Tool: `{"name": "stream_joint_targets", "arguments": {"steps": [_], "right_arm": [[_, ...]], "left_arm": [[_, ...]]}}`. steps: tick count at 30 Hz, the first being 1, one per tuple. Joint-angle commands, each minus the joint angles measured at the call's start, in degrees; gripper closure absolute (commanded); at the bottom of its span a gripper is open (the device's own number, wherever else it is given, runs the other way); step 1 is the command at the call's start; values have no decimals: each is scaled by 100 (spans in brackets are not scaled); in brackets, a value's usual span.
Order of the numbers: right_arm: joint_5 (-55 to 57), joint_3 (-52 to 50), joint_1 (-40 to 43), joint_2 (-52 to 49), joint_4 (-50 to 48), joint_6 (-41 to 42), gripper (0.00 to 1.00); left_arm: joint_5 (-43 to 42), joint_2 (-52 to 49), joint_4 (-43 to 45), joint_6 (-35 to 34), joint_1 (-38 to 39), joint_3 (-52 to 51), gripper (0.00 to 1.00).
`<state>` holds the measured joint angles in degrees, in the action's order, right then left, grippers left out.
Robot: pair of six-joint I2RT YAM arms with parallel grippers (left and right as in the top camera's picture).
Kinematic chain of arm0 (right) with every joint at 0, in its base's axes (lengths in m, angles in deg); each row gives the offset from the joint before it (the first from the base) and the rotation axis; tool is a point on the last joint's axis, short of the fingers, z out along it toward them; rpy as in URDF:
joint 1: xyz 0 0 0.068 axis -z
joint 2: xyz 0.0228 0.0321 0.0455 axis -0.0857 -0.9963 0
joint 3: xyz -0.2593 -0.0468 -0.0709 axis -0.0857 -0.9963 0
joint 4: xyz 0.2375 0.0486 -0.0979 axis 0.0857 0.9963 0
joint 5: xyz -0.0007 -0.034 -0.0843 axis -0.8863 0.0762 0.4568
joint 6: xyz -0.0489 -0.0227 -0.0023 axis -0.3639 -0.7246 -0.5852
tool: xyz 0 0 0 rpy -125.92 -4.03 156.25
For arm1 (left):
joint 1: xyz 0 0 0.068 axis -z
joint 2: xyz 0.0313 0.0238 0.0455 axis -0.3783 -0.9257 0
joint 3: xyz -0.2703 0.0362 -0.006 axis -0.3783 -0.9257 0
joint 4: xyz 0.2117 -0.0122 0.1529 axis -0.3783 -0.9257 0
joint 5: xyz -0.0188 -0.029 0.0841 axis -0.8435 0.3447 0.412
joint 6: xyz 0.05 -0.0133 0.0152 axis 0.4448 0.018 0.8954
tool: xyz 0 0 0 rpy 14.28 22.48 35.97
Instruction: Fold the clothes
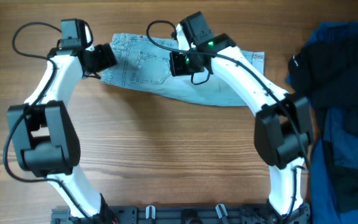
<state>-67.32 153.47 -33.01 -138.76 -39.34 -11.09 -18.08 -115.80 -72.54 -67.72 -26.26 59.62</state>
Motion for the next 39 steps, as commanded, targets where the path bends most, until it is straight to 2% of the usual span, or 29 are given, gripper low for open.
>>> {"name": "stream_joint_targets", "arguments": {"steps": [1, 3, 6, 8, 14, 21, 22, 23, 26, 28, 29, 30, 31, 34, 39], "right_arm": [[-87, -52, -7, -216, 107, 146, 96], [-87, -52, -7, -251, 205, 142, 95], [-68, -55, -7, -302, 352, 127, 96], [-72, -85, -15, -365, 487, 129, 96], [-267, -767, -98, -439, 629, 195, 95], [-245, -990, -94, -439, 1161, 127, 89], [-249, -990, -92, -439, 1165, 129, 90], [-267, -970, -90, -437, 1182, 127, 96], [-605, -588, -52, -195, 1530, -153, 96], [-603, -380, -50, 179, 1541, -151, 96], [-601, -319, -42, 372, 1480, -149, 94], [-588, -278, -33, 557, 1405, -122, 93], [-511, -264, -26, 776, 1296, -9, 91], [-245, -264, -26, 1069, 1091, 188, 82], [-63, -402, -28, 850, 796, 450, 81]], "left_arm": [[-260, -402, -4, 254, 0, -22, 14], [-260, -601, -7, 251, 0, -22, 10], [-258, -772, -55, 249, 0, -22, 9], [-251, -798, -164, 249, 0, -22, 15], [-195, -798, -813, 227, 0, -22, 47], [-195, -798, -1733, 181, 0, -22, 54], [-197, -796, -1781, 181, 0, -22, 54], [-195, -767, -1834, 186, 0, -22, 55], [-195, -584, -1849, 186, 0, -22, 50], [-197, -501, -1832, 186, 0, -22, 31], [-197, -496, -1805, 186, 0, -22, 14], [-197, -496, -1790, 186, 0, -22, 4], [-195, -505, -1759, 190, 0, -22, 0], [-197, -525, -1655, 190, 0, -22, 0], [-254, -586, -1423, 186, 0, -22, 0]]}}
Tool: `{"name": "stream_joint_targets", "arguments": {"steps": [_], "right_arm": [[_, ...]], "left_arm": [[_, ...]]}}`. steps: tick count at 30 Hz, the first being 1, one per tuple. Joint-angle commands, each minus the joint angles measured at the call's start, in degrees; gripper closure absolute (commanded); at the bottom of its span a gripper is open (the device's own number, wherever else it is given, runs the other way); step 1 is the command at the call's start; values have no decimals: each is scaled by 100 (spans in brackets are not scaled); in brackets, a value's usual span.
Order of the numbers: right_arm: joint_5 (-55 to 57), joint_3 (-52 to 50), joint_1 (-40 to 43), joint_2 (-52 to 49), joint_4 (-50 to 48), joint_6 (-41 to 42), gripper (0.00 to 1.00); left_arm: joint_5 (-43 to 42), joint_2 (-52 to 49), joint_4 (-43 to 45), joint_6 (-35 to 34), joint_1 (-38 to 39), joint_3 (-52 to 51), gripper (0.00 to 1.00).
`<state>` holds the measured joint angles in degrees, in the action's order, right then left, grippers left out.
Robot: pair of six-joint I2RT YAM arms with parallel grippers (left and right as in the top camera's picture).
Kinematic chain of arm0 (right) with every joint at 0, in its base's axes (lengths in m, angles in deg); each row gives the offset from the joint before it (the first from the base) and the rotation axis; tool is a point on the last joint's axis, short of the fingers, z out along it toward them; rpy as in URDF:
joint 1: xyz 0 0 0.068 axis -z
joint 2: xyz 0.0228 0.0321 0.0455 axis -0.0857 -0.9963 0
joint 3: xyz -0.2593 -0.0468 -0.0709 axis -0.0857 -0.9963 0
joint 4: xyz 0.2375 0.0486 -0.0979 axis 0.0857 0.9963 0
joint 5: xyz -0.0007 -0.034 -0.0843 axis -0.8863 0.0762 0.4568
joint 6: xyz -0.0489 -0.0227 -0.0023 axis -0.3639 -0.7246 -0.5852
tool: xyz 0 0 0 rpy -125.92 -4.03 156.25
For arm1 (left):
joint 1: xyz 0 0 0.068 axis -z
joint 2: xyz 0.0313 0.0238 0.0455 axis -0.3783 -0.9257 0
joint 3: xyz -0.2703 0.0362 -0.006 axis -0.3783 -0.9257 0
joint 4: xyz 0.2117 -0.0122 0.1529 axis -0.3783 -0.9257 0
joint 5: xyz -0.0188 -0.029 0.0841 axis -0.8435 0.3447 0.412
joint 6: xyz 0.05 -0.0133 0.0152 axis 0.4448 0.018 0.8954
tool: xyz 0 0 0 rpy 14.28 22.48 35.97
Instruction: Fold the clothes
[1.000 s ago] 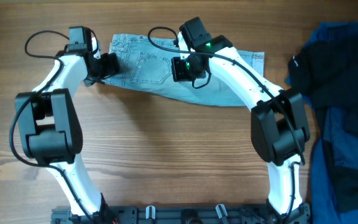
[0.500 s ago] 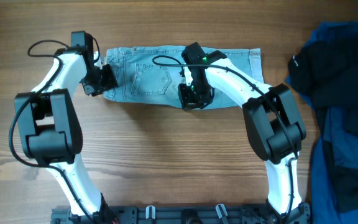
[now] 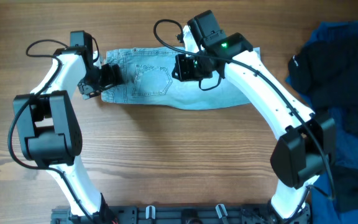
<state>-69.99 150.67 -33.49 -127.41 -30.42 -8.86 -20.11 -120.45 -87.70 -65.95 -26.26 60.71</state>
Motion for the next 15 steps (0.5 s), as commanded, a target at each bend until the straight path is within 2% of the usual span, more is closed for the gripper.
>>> {"name": "stream_joint_targets", "arguments": {"steps": [1, 6, 12, 15], "right_arm": [[205, -144, 20, -367, -157, 232, 81], [205, -146, 15, -1043, -188, 695, 82], [4, -146, 13, -1764, -181, 824, 86], [-85, -146, 13, -2002, -190, 826, 87]], "left_arm": [[-195, -149, 120, 9, 0, -131, 0], [-817, -238, 127, 11, 4, -131, 0], [-780, -238, 70, 11, 4, -133, 1], [-608, -240, -48, 11, 4, -133, 7]]}}
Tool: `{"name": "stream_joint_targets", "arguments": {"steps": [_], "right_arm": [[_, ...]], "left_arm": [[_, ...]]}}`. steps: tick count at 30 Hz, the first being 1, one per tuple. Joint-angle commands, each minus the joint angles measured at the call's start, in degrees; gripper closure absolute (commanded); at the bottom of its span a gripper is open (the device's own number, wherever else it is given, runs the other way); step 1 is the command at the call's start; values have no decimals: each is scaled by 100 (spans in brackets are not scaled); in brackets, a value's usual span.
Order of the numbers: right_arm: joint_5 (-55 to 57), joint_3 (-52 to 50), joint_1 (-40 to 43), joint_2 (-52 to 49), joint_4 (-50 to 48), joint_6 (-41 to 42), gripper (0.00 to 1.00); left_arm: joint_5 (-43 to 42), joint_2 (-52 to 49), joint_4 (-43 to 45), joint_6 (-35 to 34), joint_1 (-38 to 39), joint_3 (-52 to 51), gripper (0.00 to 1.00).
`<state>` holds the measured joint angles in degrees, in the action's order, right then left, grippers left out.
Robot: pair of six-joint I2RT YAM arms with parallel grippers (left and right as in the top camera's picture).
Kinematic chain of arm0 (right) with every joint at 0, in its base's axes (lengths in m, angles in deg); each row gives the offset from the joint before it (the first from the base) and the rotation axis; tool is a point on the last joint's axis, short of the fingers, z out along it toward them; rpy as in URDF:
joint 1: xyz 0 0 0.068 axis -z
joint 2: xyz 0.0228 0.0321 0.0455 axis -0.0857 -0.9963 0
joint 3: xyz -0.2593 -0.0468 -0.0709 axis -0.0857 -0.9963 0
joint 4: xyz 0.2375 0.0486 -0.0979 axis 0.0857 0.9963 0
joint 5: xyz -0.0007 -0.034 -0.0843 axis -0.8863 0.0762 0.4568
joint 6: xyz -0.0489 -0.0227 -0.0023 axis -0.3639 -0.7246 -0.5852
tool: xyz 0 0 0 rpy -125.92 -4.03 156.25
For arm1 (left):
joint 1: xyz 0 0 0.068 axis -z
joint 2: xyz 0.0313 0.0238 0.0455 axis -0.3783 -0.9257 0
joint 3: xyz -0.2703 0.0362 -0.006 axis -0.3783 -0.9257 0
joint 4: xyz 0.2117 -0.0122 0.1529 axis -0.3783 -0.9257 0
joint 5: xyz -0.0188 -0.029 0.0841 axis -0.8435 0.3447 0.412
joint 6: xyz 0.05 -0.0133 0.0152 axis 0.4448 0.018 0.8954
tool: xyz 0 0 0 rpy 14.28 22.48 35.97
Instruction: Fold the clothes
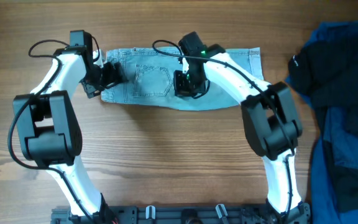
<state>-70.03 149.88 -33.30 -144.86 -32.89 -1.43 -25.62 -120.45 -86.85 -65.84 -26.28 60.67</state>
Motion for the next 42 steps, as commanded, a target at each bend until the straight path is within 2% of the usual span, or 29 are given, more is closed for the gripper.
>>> {"name": "stream_joint_targets", "arguments": {"steps": [1, 7, 8, 9, 10, 11, 12, 17, 23, 27, 31, 37, 42], "right_arm": [[-92, -68, -17, -337, 101, 79, 87], [-94, -68, -31, -343, 107, 79, 88], [-94, -68, -33, -343, 107, 76, 88], [-94, -68, -39, -343, 105, 76, 88], [-92, -68, -44, -343, 107, 79, 91], [-92, -68, -44, -343, 120, 81, 94], [-92, -68, -44, -343, 125, 79, 96], [-92, -68, -44, -343, 166, 81, 96], [94, -13, -17, -249, 162, 59, 96], [782, 278, 188, 546, 120, 46, 96], [789, 313, 411, 984, 26, 83, 96], [345, 306, 411, 647, -160, 232, 96], [313, 59, 96, 140, 306, 382, 95]], "left_arm": [[-42, -240, -136, 2, 7, -195, 7], [-46, -249, 315, 0, 7, -660, 9], [-46, -249, 352, 0, 7, -717, 19], [-46, -249, 352, 0, 7, -730, 54], [-48, -249, 343, 0, 7, -730, 80], [-66, -247, 361, 0, 7, -730, 91], [-66, -247, 389, 0, 7, -728, 96], [-66, -181, 332, 26, 2, -496, 96], [-66, 431, -9, 44, 9, 50, 96], [-66, 667, -11, 44, 7, 57, 96], [-63, 667, -26, 44, 9, 57, 96], [-63, 667, -7, 44, 7, 57, 96], [-39, 667, -2, 70, 7, 59, 96]]}}
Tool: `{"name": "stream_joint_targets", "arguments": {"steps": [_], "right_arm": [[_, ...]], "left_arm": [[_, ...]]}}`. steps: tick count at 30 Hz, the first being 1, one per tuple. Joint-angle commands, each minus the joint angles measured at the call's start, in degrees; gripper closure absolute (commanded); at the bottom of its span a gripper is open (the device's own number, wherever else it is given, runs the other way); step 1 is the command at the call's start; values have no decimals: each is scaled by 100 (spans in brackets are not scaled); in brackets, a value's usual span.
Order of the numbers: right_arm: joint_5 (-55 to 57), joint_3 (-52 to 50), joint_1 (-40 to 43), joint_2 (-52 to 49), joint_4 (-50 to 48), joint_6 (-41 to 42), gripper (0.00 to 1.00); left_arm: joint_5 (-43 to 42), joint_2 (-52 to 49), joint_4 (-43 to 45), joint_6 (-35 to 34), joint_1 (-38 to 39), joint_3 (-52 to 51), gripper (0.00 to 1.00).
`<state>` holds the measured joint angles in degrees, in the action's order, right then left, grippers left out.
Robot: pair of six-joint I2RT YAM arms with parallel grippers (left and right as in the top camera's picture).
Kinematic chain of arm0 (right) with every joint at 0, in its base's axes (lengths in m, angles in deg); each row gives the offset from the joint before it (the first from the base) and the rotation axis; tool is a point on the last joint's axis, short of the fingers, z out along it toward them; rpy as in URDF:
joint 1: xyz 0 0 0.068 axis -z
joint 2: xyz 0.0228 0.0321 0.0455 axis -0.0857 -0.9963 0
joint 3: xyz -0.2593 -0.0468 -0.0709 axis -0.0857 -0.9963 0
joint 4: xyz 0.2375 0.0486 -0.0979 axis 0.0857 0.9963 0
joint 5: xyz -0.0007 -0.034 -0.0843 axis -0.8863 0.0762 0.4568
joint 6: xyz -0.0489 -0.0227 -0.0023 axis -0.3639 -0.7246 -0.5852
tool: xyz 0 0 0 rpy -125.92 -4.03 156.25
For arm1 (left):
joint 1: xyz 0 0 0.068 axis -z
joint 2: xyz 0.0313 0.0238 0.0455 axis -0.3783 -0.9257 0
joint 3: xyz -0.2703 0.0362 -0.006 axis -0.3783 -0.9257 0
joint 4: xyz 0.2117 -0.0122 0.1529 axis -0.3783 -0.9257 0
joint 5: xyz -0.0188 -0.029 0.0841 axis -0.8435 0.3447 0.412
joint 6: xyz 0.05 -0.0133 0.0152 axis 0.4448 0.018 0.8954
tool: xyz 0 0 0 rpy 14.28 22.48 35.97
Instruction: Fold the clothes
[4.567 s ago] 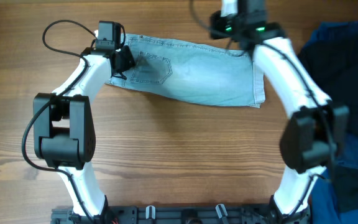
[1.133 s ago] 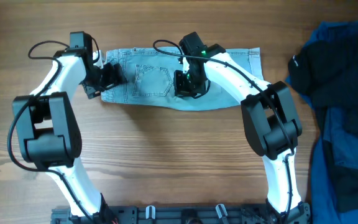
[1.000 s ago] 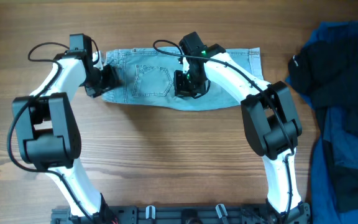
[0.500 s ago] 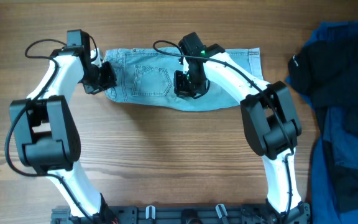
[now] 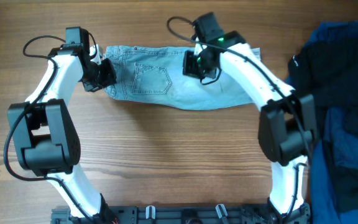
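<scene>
A pair of light blue denim shorts [image 5: 166,87] lies flat along the far side of the wooden table, back pocket up. My left gripper [image 5: 102,73] sits at the shorts' left end, right at the waistband edge. My right gripper [image 5: 195,66] hovers over the middle of the denim, near its far edge. Both sets of fingers look dark from above, and the overhead view does not show whether either pair pinches cloth.
A heap of dark blue and black clothes [image 5: 344,99] fills the right edge of the table. The arms' mounting rail [image 5: 179,215] runs along the near edge. Bare wooden tabletop [image 5: 166,155] lies between the arms.
My right gripper has moved from the lower middle of the shorts up and to the right, toward their far edge. My left gripper has shifted slightly left and up. The shorts lie much as before.
At first both grippers were at the shorts, which lay slanted at the far edge. Then the shorts lay straighter and nearer, left gripper at the left end, right gripper mid-cloth. Afterwards the right gripper was low on the denim, and now it is back near the far edge.
</scene>
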<state>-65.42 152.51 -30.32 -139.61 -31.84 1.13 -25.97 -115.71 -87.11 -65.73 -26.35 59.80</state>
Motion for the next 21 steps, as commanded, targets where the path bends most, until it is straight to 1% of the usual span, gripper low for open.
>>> {"name": "stream_joint_targets", "arguments": {"steps": [1, 6, 9, 12, 14, 17, 21], "right_arm": [[-144, -315, -260, -439, 254, 125, 96], [-179, -706, -433, -695, -101, 275, 96], [-719, -715, -442, -765, -278, 247, 96], [-879, -413, -363, -533, -70, 50, 96], [-859, -236, -299, -179, 120, -50, 96], [-824, -232, -269, 205, 188, -52, 96], [-487, -267, -286, 236, 146, -22, 96]], "left_arm": [[-7, 192, 22, 74, 13, 162, 96], [-7, 409, -52, 74, 13, 339, 96], [-4, 745, -251, 79, 13, 555, 96], [-7, 1056, -382, 203, 13, 734, 96], [-7, 1200, -348, 203, 13, 734, 96], [-7, 1255, -348, 208, 13, 734, 96], [-7, 1287, -350, 227, 13, 734, 96]]}}
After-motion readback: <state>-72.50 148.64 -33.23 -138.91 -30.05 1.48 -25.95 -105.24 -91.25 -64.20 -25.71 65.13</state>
